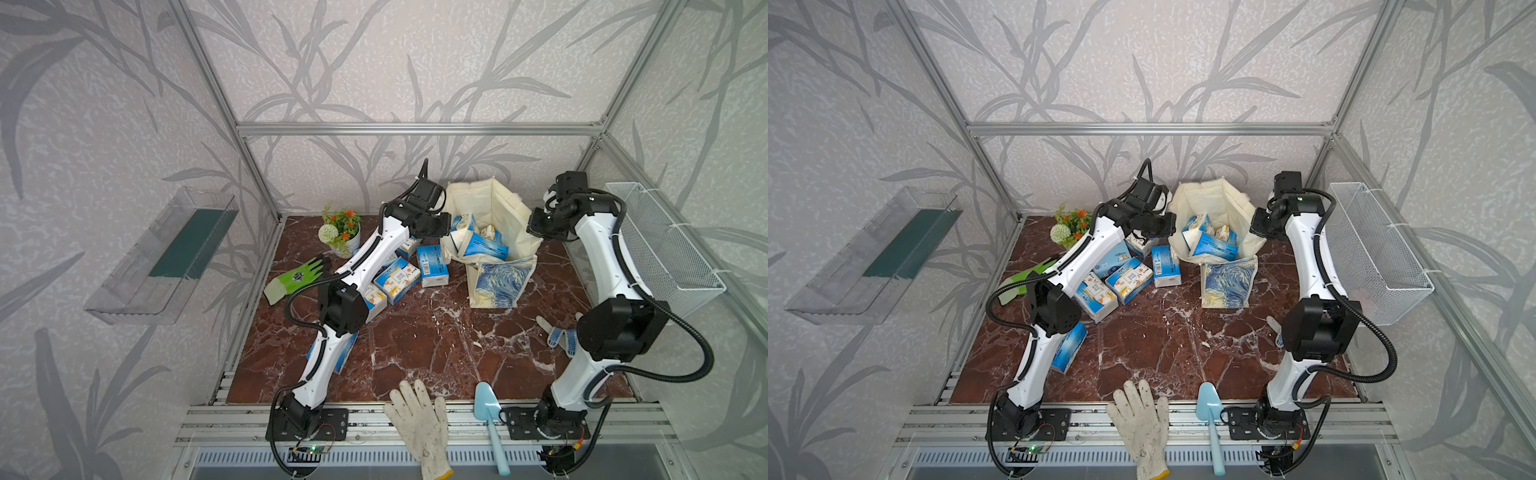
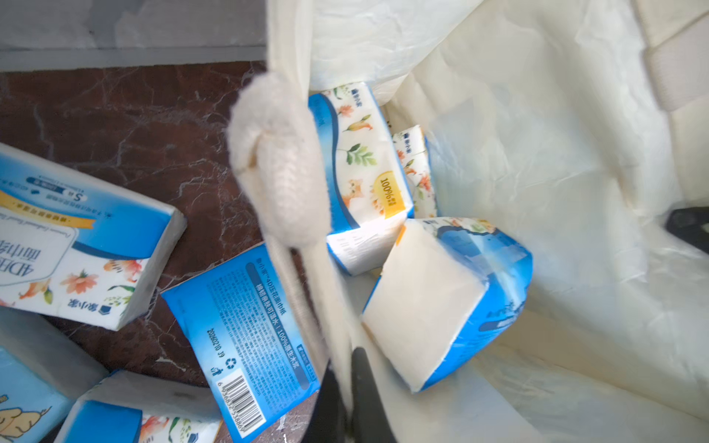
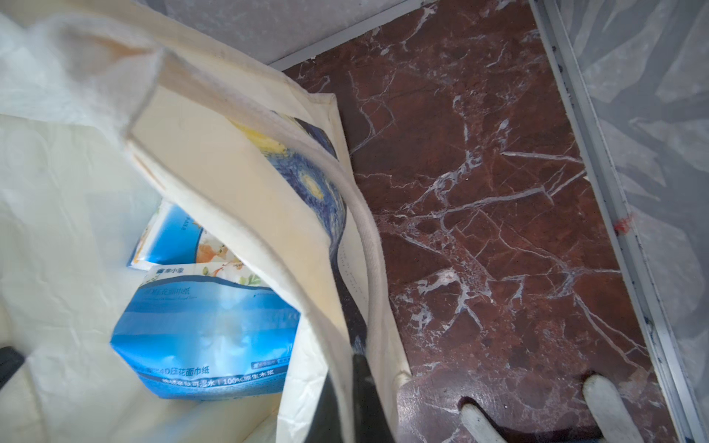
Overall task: Put tissues into the canvas bag
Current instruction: Adjust the canvas bag at the center of the board.
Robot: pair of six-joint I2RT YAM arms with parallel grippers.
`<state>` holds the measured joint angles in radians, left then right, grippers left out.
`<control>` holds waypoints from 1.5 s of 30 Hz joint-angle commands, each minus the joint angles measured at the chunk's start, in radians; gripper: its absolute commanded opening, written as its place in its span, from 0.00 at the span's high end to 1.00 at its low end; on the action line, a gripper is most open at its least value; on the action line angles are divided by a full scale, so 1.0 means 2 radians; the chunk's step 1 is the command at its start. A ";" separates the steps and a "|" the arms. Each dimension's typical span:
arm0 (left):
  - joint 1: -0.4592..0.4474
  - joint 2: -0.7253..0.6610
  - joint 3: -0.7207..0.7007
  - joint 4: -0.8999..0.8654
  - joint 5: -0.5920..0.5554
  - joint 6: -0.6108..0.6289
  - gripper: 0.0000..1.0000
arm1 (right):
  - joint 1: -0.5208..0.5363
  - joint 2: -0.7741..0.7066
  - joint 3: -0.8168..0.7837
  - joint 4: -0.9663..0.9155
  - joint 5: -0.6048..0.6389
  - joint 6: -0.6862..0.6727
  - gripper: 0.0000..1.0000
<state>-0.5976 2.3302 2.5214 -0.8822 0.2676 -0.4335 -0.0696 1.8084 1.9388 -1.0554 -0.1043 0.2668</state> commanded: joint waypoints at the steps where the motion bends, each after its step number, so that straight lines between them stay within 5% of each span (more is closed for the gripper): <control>1: -0.001 -0.023 0.026 0.011 0.017 0.020 1.00 | -0.001 0.010 0.017 -0.026 0.029 -0.008 1.00; 6: -0.002 -0.034 0.035 0.013 0.057 0.025 1.00 | -0.001 0.015 0.025 -0.033 0.037 -0.008 1.00; 19: 0.005 -0.040 -0.013 -0.012 0.027 0.065 1.00 | -0.001 0.032 0.055 -0.046 0.035 -0.011 1.00; 22: 0.008 -0.047 -0.012 -0.018 0.022 0.079 0.87 | -0.001 0.033 0.051 -0.042 0.032 -0.008 1.00; 29: 0.020 -0.072 -0.008 -0.039 0.009 0.119 0.22 | -0.001 0.035 0.046 -0.036 0.022 -0.005 1.00; 32: 0.029 -0.081 0.020 -0.089 0.004 0.157 0.04 | -0.001 0.035 0.048 -0.037 0.021 -0.007 1.00; 37: 0.045 -0.097 0.069 -0.241 -0.034 0.237 0.01 | -0.001 0.030 0.050 -0.038 0.024 -0.010 1.00; 45: 0.113 -0.244 -0.158 -0.344 -0.030 0.332 0.01 | -0.001 0.023 0.033 -0.025 0.015 -0.008 1.00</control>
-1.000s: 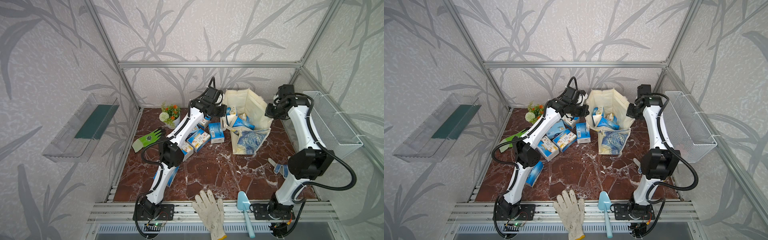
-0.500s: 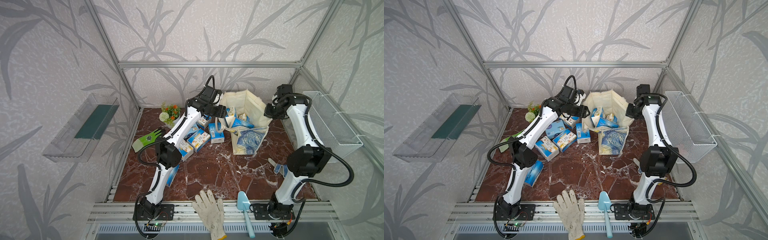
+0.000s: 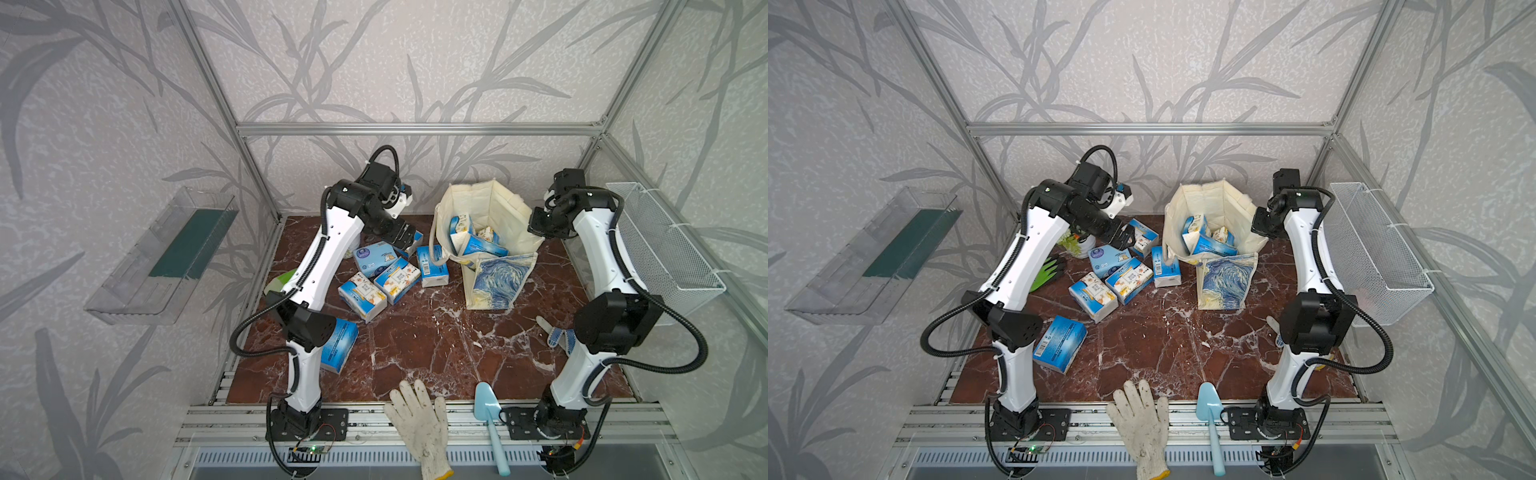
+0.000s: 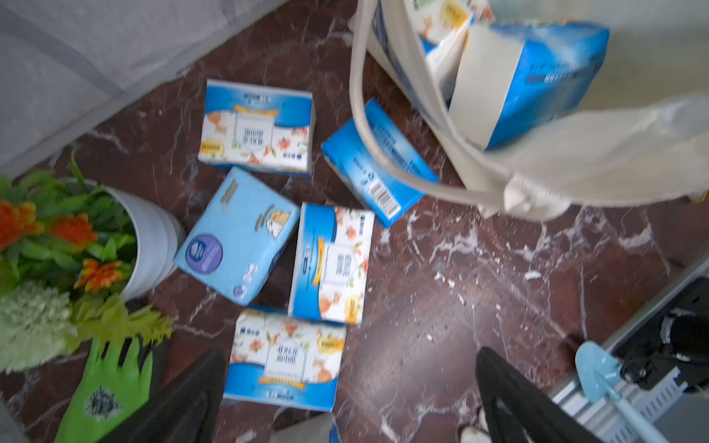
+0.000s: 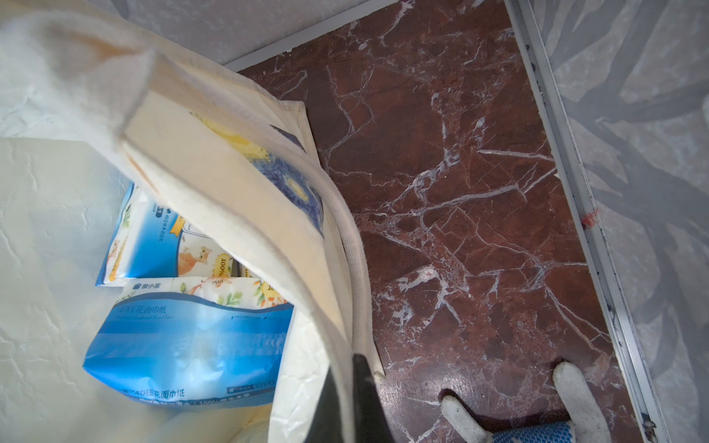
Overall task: Put tissues into the canvas bag
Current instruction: Adjust the canvas bag at the center of the board, then pick up the pack of facial tissues from the center of the board.
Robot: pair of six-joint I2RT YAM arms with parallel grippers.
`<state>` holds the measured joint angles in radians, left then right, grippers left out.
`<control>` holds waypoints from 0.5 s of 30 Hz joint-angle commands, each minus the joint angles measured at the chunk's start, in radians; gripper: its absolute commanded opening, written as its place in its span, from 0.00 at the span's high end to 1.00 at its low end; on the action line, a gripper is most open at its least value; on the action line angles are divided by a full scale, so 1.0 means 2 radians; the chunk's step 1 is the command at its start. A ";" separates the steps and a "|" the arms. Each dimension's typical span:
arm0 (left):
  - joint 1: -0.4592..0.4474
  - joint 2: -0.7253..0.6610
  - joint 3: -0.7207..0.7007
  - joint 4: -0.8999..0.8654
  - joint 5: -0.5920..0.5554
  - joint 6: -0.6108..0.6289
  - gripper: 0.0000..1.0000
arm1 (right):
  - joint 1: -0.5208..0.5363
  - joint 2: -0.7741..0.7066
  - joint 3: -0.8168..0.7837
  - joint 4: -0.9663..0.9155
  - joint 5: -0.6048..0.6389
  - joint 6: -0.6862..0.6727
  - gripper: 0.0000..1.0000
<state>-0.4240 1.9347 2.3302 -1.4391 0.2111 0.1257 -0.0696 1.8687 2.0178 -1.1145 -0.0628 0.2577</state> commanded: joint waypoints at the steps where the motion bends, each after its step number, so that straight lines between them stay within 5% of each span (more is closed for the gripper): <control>1: 0.042 -0.076 -0.109 -0.048 -0.002 0.055 0.00 | -0.001 -0.007 -0.009 0.006 -0.007 -0.003 1.00; 10: 0.091 -0.264 -0.453 0.059 -0.054 0.097 0.01 | -0.001 -0.014 -0.014 0.008 -0.012 -0.003 1.00; 15: 0.093 -0.315 -0.575 0.129 -0.082 0.093 0.01 | -0.001 -0.017 -0.019 0.013 -0.022 0.004 1.00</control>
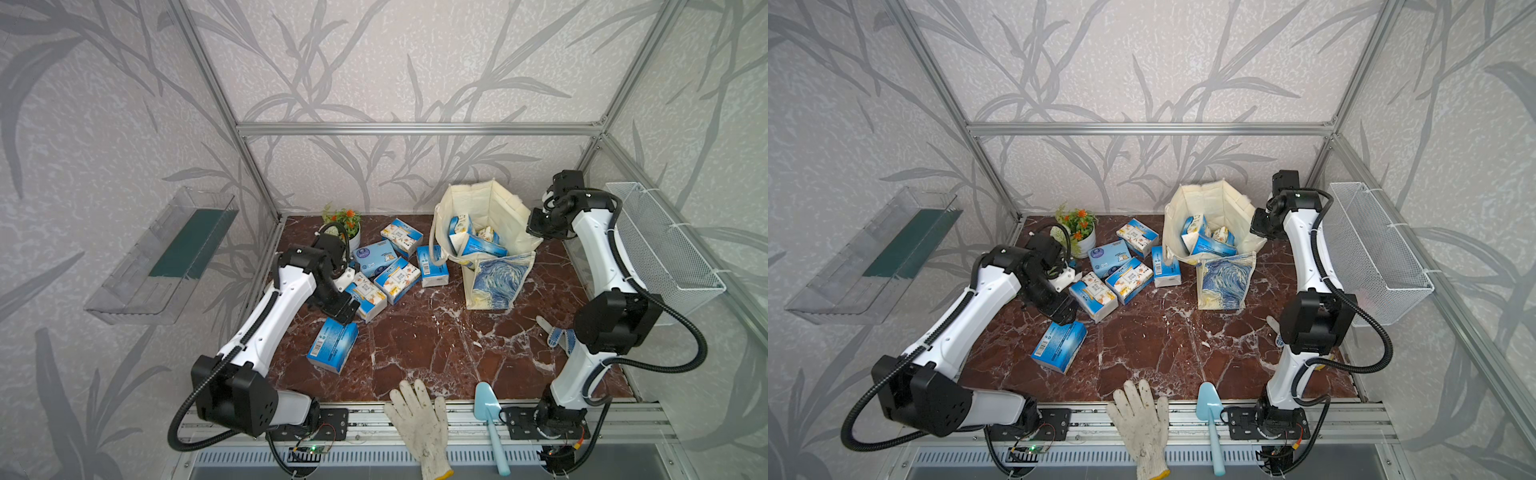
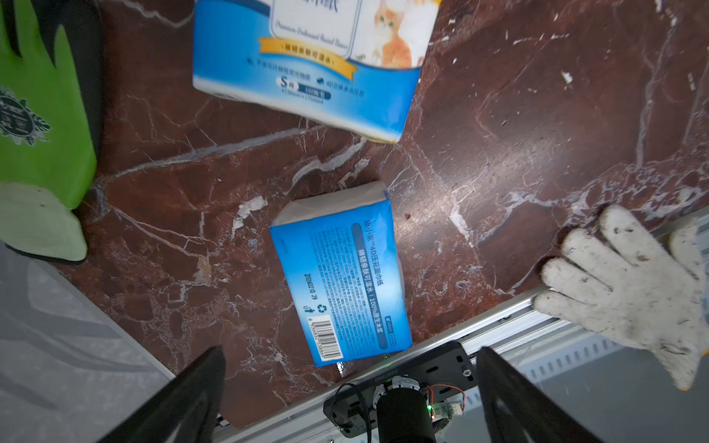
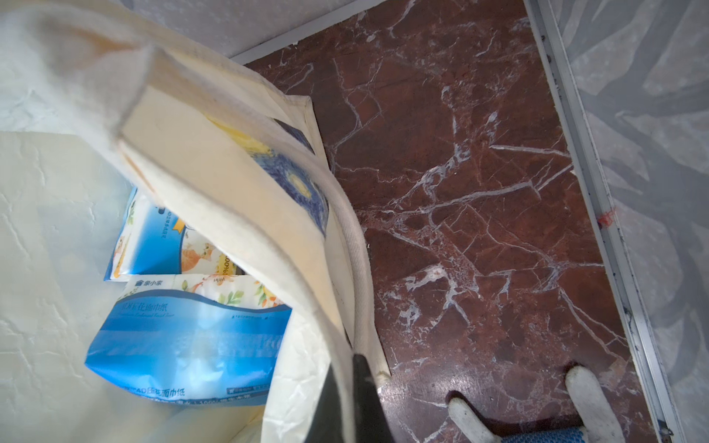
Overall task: Put tissues into the canvas bag
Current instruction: Pick up the pack of facial tissues from the center of the board.
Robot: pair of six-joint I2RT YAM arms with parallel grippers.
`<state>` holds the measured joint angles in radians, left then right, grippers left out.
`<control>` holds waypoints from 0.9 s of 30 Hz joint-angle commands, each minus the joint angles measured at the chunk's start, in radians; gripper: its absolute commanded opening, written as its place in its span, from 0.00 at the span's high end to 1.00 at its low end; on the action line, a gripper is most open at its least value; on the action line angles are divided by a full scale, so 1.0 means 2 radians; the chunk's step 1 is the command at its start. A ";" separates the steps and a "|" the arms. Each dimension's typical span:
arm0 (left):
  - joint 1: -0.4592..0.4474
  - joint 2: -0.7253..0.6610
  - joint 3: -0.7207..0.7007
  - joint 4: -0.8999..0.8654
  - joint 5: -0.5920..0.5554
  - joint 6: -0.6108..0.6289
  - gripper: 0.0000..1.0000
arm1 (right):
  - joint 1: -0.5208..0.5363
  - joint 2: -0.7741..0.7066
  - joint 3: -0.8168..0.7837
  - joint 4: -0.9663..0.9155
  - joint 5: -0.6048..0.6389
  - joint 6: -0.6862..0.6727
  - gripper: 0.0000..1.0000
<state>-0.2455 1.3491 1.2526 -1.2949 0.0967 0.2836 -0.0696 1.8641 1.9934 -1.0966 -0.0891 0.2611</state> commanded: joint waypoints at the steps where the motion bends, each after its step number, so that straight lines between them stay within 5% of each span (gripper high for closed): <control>1: 0.004 -0.031 -0.060 0.078 -0.039 0.007 0.01 | -0.001 -0.015 -0.008 0.004 -0.008 0.003 1.00; 27: 0.005 -0.002 -0.174 0.172 -0.032 0.001 0.01 | -0.003 -0.012 -0.018 0.004 -0.002 -0.005 1.00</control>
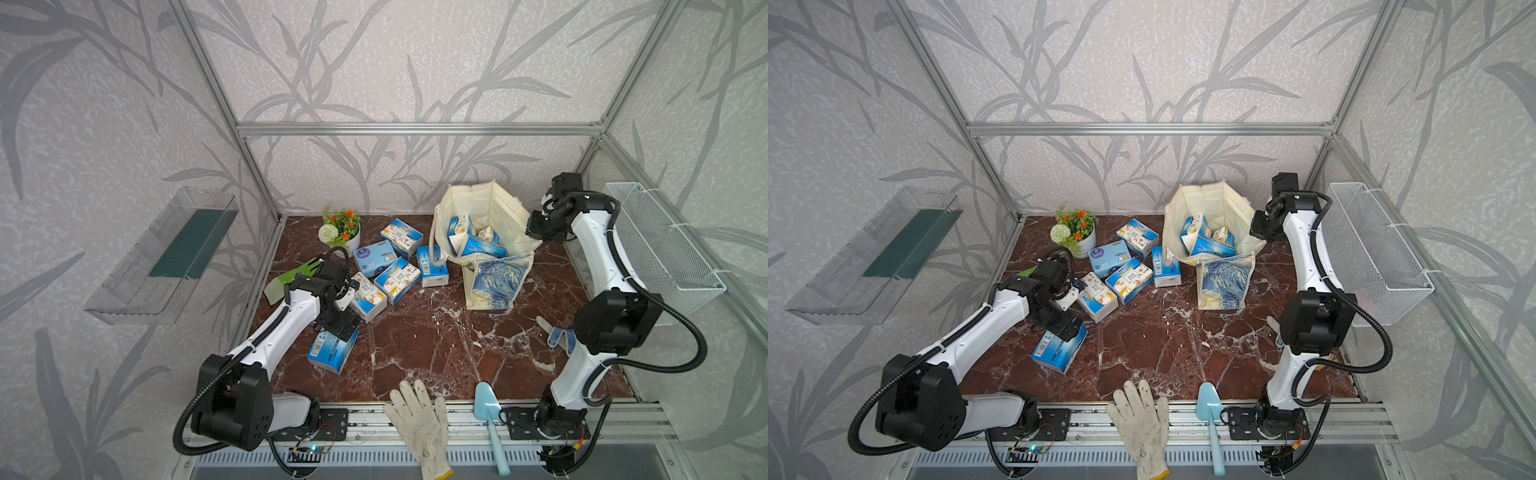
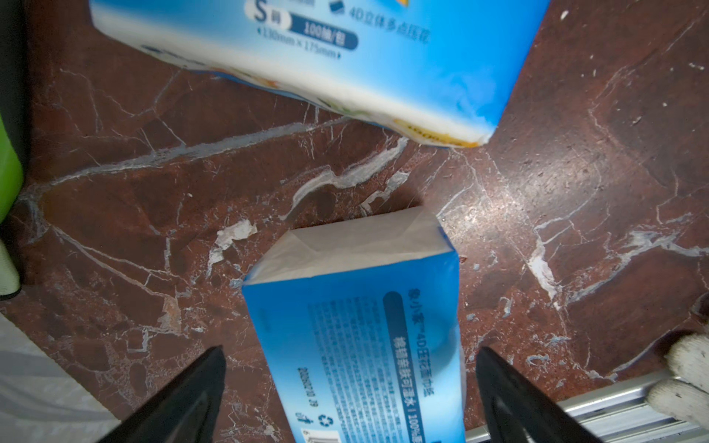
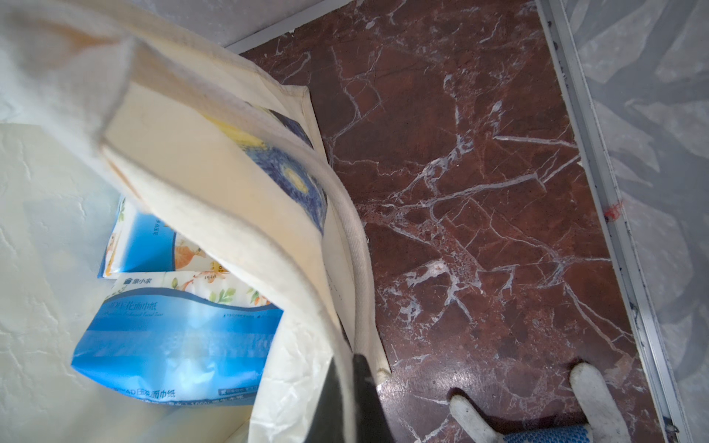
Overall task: Put tissues into the canvas bag
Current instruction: Pick up the pack of facial tissues from the center of the board.
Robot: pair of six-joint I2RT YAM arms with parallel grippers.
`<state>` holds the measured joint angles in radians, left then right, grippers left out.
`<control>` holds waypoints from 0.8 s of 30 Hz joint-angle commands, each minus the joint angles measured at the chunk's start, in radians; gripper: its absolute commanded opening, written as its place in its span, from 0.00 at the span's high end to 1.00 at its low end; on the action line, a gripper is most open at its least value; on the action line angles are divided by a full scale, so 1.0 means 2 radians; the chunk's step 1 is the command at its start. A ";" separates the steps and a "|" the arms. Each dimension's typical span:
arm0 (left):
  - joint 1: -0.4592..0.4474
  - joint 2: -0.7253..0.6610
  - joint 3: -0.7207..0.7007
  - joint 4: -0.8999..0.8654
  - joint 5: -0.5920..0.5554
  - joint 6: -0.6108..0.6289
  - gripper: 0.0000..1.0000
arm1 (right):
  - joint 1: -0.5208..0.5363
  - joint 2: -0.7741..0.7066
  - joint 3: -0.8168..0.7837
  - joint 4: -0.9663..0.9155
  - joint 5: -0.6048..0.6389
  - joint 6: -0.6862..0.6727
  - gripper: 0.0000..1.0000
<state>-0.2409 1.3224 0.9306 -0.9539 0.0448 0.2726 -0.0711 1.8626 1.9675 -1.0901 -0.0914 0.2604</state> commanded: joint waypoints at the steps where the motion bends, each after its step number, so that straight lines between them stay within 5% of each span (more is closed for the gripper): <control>1: 0.002 0.013 -0.015 0.002 -0.007 0.008 0.00 | -0.002 -0.011 -0.005 0.001 -0.001 -0.005 1.00; 24: 0.002 0.074 -0.017 0.027 0.002 0.013 0.06 | -0.004 -0.020 -0.008 0.000 -0.001 -0.014 1.00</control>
<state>-0.2409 1.4647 0.8955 -0.9207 0.0372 0.2932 -0.0723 1.8507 1.9602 -1.0817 -0.0914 0.2523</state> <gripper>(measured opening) 0.946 0.058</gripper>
